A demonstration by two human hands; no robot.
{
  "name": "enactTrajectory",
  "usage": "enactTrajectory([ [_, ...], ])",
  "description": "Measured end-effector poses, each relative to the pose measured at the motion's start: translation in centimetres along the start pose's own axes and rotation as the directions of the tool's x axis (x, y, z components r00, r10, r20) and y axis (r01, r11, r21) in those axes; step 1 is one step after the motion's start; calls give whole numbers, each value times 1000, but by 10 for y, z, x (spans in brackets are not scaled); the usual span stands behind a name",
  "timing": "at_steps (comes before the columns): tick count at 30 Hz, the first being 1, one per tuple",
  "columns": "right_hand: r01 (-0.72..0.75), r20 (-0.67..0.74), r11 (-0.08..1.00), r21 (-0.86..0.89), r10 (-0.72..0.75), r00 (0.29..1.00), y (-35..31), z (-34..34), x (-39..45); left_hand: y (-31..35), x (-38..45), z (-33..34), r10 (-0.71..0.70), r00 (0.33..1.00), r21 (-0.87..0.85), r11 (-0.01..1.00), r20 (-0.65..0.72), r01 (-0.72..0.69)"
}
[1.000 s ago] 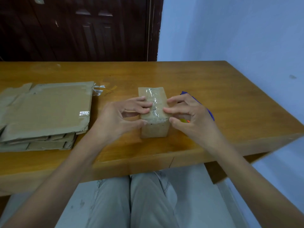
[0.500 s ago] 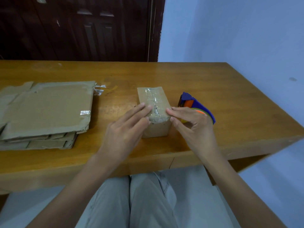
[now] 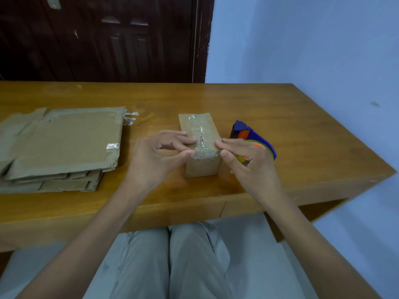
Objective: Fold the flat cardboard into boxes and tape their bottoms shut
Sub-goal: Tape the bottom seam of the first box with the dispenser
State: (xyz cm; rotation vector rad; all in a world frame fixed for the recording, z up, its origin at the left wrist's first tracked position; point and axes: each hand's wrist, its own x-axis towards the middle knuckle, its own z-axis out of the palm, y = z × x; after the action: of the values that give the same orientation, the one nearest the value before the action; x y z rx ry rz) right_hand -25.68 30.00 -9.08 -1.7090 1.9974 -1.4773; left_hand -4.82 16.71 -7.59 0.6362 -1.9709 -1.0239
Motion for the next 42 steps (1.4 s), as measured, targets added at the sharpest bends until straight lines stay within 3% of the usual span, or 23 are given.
enactTrajectory([
  [4,10,1,999,-32,-9,1000,-7,-2,10,-2,-3,6,18,999,16,1000,-35,-17],
  [9,157,57,975,-159,-150,987,2,-1,24,-10,9,-3,272,959,236,930,72,-282],
  [11,232,161,950,-208,-200,966,7,-5,29,-14,14,-2,258,961,208,939,100,-274],
  [15,307,304,915,-263,-224,926,9,-13,38,-13,14,10,130,982,0,991,139,-131],
  [18,269,345,930,-251,-174,922,11,-17,39,-15,16,8,133,980,-27,991,151,-131],
  [22,231,224,967,-107,-203,953,12,-7,39,-11,17,15,140,988,30,989,65,-142],
  [25,296,146,939,-176,-272,951,12,4,38,-11,17,22,195,981,139,971,7,-194],
  [30,448,141,830,-332,-426,894,12,7,35,-17,18,20,340,940,210,919,12,-335],
  [36,514,220,712,-478,-470,855,7,2,35,-11,18,15,185,977,244,948,106,-206],
  [40,429,151,802,-417,-404,902,0,1,35,-8,20,2,47,984,16,999,171,-50],
  [42,402,100,820,-407,-397,912,-1,5,35,-6,22,-1,51,981,20,998,187,-56],
])
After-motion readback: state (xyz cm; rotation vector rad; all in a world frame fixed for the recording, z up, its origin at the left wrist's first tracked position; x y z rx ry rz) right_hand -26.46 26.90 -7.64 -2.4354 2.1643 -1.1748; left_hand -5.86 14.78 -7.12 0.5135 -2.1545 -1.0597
